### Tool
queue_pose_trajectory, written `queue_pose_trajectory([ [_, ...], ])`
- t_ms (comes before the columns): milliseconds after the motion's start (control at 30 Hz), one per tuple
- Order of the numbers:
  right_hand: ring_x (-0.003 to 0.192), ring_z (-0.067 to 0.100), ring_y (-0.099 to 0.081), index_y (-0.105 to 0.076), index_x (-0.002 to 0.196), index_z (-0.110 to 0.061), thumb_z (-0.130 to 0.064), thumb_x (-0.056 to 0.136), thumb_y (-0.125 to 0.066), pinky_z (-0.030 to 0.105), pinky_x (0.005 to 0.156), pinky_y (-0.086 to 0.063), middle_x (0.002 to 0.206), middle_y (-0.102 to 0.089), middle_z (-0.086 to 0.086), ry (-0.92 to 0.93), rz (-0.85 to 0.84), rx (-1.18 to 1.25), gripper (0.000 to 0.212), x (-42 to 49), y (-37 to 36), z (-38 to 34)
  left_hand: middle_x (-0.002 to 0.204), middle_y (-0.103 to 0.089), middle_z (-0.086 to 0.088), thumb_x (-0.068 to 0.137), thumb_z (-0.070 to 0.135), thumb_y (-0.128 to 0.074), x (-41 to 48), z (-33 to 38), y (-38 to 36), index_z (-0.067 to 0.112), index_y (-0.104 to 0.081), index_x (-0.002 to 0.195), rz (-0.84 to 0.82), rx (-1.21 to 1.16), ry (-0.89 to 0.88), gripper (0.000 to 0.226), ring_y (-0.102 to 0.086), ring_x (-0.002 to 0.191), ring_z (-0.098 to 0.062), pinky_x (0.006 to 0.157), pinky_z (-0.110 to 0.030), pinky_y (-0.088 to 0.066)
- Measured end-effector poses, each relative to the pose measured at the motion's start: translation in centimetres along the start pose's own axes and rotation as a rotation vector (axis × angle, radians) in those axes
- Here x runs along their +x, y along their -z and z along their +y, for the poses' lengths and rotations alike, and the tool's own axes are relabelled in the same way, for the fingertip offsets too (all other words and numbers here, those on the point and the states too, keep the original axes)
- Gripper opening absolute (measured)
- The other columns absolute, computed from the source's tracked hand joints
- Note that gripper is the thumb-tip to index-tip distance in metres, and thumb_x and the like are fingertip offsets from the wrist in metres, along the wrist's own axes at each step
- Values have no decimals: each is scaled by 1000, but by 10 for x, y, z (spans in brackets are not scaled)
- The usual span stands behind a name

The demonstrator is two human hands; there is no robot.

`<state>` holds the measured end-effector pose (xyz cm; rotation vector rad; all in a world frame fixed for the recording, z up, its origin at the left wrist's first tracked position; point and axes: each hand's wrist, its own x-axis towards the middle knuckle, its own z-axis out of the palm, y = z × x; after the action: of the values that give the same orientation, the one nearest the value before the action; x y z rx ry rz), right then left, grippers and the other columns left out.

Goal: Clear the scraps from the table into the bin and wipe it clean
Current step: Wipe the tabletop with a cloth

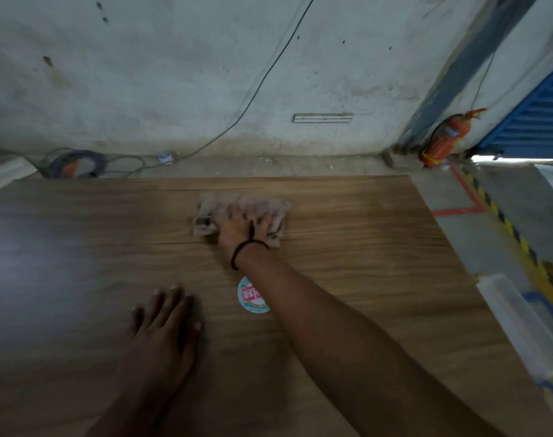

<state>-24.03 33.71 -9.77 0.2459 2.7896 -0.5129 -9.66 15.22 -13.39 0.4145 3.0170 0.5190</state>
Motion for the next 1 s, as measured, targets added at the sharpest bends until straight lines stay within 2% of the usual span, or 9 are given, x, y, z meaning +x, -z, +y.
queue_pose_trajectory([
  [100, 145, 37, -10, -30, 143, -42, -46, 95, -15, 61, 112, 2, 158, -18, 1, -61, 64, 115, 51, -6, 15, 5, 147, -40, -4, 87, 50, -29, -1, 1, 1, 18, -52, 135, -2, 10, -8, 62, -30, 139, -25, 110, -50, -24],
  [200, 137, 34, -30, -36, 143, -29, -23, 101, -28, 46, 113, -19, 151, -31, 9, -212, 283, 203, 44, -1, 64, 61, 147, -41, -7, 88, 49, -28, -1, 2, 2, 16, -54, 133, -24, 26, -6, 62, -32, 139, -29, 110, -51, -24],
  [267, 140, 37, -23, -36, 142, -29, -37, 98, -33, 54, 114, -17, 153, -26, 14, -396, 393, 199, 45, -2, 90, 121, 147, -41, -8, 89, 48, -27, -1, 3, 2, 16, -54, 133, -36, 40, -2, 61, -33, 139, -30, 111, -52, -24],
  [367, 144, 41, 0, -20, 147, -35, -62, 88, -9, 65, 108, -6, 159, -4, 12, -669, 313, 187, 65, 1, 81, 182, 148, -40, -8, 89, 49, -26, -2, 4, 2, 16, -54, 133, -42, 38, -8, 62, -31, 140, -30, 111, -52, -23],
  [500, 145, 41, 5, -10, 149, -37, -50, 94, -8, 72, 104, -1, 160, 3, 7, -618, 215, 24, 57, 2, 37, 172, 150, -36, -6, 89, 51, -25, -2, 4, 2, 16, -51, 135, -31, 28, -17, 64, -26, 142, -28, 113, -51, -21],
  [633, 144, 42, -2, -18, 150, -25, -28, 100, -29, 70, 109, -2, 160, -6, 10, -204, 120, -108, 51, -36, -9, 61, 151, -34, -5, 89, 53, -24, -4, 4, 1, 17, -47, 138, -31, 15, -20, 66, -23, 143, -26, 114, -50, -18],
  [767, 147, 30, -5, -27, 143, -40, -36, 97, -17, 62, 112, 1, 159, -13, -3, 32, 10, 35, 47, -74, -13, 6, 152, -34, -6, 88, 57, -19, -4, 6, 5, 16, -45, 140, -52, 32, -17, 71, -24, 143, -27, 114, -51, -18],
  [900, 135, 26, -37, -41, 138, -40, -27, 95, -24, 46, 108, -32, 147, -41, 1, -80, 354, 146, 48, -68, 41, 55, 151, -36, -8, 89, 54, -22, -4, 6, 6, 15, -47, 138, -47, 18, -33, 68, -27, 142, -30, 113, -52, -18],
  [1000, 136, 32, -32, -42, 138, -35, -25, 97, -30, 52, 109, -27, 149, -36, 7, -330, 408, 106, 44, -54, 68, 146, 150, -38, -8, 89, 52, -23, -4, 4, 5, 15, -50, 136, -52, 16, -32, 65, -29, 140, -32, 111, -53, -20],
])
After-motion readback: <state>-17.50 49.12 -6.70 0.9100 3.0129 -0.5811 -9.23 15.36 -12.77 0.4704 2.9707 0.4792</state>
